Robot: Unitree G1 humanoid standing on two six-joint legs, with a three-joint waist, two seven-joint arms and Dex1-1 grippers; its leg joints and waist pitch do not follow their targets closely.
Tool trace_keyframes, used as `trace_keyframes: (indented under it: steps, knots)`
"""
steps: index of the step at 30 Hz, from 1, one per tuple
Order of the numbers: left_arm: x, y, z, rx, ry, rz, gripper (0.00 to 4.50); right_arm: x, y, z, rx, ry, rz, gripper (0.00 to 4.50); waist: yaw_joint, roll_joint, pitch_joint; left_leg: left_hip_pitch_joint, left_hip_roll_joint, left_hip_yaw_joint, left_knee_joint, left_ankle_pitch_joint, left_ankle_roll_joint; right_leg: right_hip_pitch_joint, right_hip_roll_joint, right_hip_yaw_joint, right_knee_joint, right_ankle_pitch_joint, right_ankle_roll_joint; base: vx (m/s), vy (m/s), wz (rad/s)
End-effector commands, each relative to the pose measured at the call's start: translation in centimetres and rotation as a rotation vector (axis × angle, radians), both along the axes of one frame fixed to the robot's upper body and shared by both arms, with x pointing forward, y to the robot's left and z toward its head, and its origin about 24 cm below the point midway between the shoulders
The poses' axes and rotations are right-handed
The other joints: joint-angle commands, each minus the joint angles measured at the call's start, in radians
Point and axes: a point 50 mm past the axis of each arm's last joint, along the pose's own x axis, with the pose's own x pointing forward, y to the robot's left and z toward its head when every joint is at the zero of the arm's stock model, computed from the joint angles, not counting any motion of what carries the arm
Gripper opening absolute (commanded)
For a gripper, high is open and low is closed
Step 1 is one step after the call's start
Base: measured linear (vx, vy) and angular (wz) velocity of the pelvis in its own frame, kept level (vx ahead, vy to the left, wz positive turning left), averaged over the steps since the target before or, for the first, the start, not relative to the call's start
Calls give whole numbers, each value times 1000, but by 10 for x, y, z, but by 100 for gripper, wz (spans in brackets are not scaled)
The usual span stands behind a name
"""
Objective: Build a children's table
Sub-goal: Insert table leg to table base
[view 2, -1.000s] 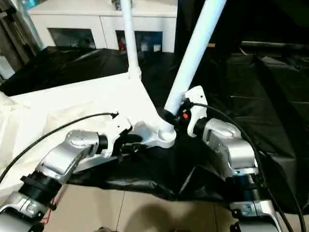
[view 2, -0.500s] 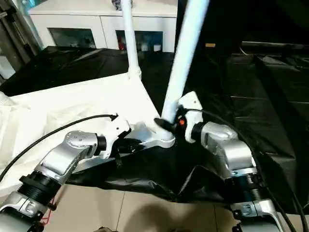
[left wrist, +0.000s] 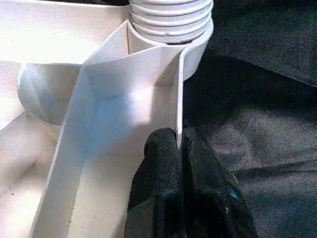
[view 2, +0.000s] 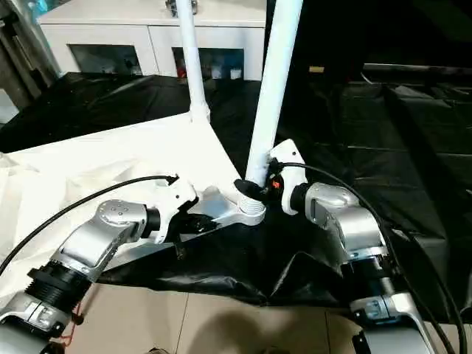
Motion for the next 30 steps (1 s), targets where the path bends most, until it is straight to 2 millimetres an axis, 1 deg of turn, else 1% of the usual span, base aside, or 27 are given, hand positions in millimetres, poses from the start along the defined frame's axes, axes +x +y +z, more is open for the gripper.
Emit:
trace_keyframes:
  steps: [1, 2, 3, 6, 9, 11, 13, 14, 16, 17, 20, 21, 22, 23, 26, 27, 28, 29, 30]
  knots:
    - [-5, -1, -3, -52, 38, -25, 0, -2, 0, -12, -42, 65, 11, 189, 3, -16, -74, 9, 25, -5, -67, -163, 52, 58, -46, 42, -66, -233, -218, 0, 0, 0]
    - [-6, -1, -3, -58, 39, -22, 0, -2, -1, -12, -39, 70, 15, 189, 3, -14, -74, 10, 25, -5, -67, -163, 53, 58, -46, 42, -67, -235, -217, 0, 0, 0]
    - [-5, -2, -3, -66, 39, -16, 0, -2, -1, -13, -34, 72, 17, 189, 2, -16, -75, 9, 25, -5, -66, -158, 55, 59, -46, 43, -66, -227, -220, 0, 0, 0]
    - [-4, -1, -3, -73, 35, 3, 0, -3, -3, -14, -14, 72, 14, 189, 2, -15, -75, 9, 25, -6, -67, -155, 58, 59, -46, 42, -65, -222, -221, 0, 0, 0]
    - [-1, 0, -3, -71, 26, 26, 0, -5, -5, -16, 8, 70, 4, 189, 2, -17, -75, 10, 25, -4, -66, -163, 59, 58, -46, 42, -68, -240, -218, 0, 0, 0]
    - [0, 1, -3, -72, 19, 42, 0, -6, -8, -18, 30, 58, -18, 189, 2, -17, -75, 10, 26, -5, -67, -163, 58, 57, -46, 42, -68, -242, -217, 0, 0, 0]
    - [2, 2, -2, -71, 9, 64, 0, -7, -13, -21, 73, 44, -70, 189, 4, -18, -74, 10, 25, -4, -67, -173, 61, 56, -47, 42, -71, -260, -210, 0, 0, 0]
    - [3, 3, -2, -71, 6, 70, 0, -8, -15, -22, 84, 33, -91, 189, 4, -13, -74, 11, 25, -4, -68, -179, 59, 55, -47, 42, -75, -273, -202, 0, 0, 0]
    - [3, 3, -2, -72, 2, 76, 0, -10, -19, -26, 91, 26, -114, 189, 3, -16, -73, 9, 24, -5, -69, -185, 59, 56, -46, 41, -75, -286, -198, 0, 0, 0]
    - [4, 3, -2, -73, 1, 79, 0, -11, -20, -27, 92, 26, -121, 189, 2, -14, -74, 11, 23, -6, -69, -194, 58, 55, -46, 40, -77, -309, -191, 0, 0, 0]
    - [4, 3, -3, -73, 0, 82, 0, -14, -21, -31, 99, 28, -127, 189, 4, -13, -74, 11, 24, -5, -70, -196, 58, 53, -46, 41, -80, -323, -182, 0, 0, 0]
    - [4, 3, -3, -72, -1, 84, 0, -18, -22, -34, 103, 32, -130, 189, 4, 0, -75, 13, 25, -5, -70, -196, 57, 52, -45, 41, -84, -309, -178, 0, 0, 0]
    - [5, 3, -3, -71, -2, 86, 0, -22, -22, -38, 96, 36, -126, 189, 3, -5, -76, 11, 24, -6, -69, -191, 60, 53, -44, 40, -80, -292, -182, 0, 0, 0]
    - [5, 3, -3, -71, -3, 86, 0, -22, -22, -38, 95, 36, -126, 189, 5, -6, -77, 8, 23, -6, -70, -178, 66, 56, -44, 40, -78, -273, -184, 0, 0, 0]
    - [6, 3, -3, -67, -6, 87, 0, -32, -17, -45, 48, 31, -90, 189, 8, -1, -79, 9, 22, -5, -69, -175, 70, 54, -45, 39, -80, -288, -177, 0, 0, 0]
    - [6, 3, -4, -66, -7, 87, 0, -35, -14, -46, 32, 25, -73, 189, 9, -3, -78, 9, 23, -5, -69, -174, 70, 54, -44, 40, -80, -286, -176, 0, 0, 0]
    - [6, 3, -4, -62, -9, 85, 0, -37, -9, -45, 16, 18, -48, 189, 10, -2, -77, 9, 22, -6, -71, -179, 70, 54, -44, 39, -81, -300, -170, 0, 0, 0]
    - [6, 3, -4, -62, -9, 85, 0, -37, -9, -45, 16, 18, -47, 188, 9, -1, -78, 9, 22, -6, -71, -183, 68, 54, -44, 39, -81, -308, -168, 0, 0, 0]
    - [6, 2, -4, -62, -9, 85, 0, -37, -6, -44, 4, 13, -31, 188, 8, -3, -78, 10, 23, -6, -72, -192, 67, 53, -45, 39, -83, -322, -165, 0, 0, 0]
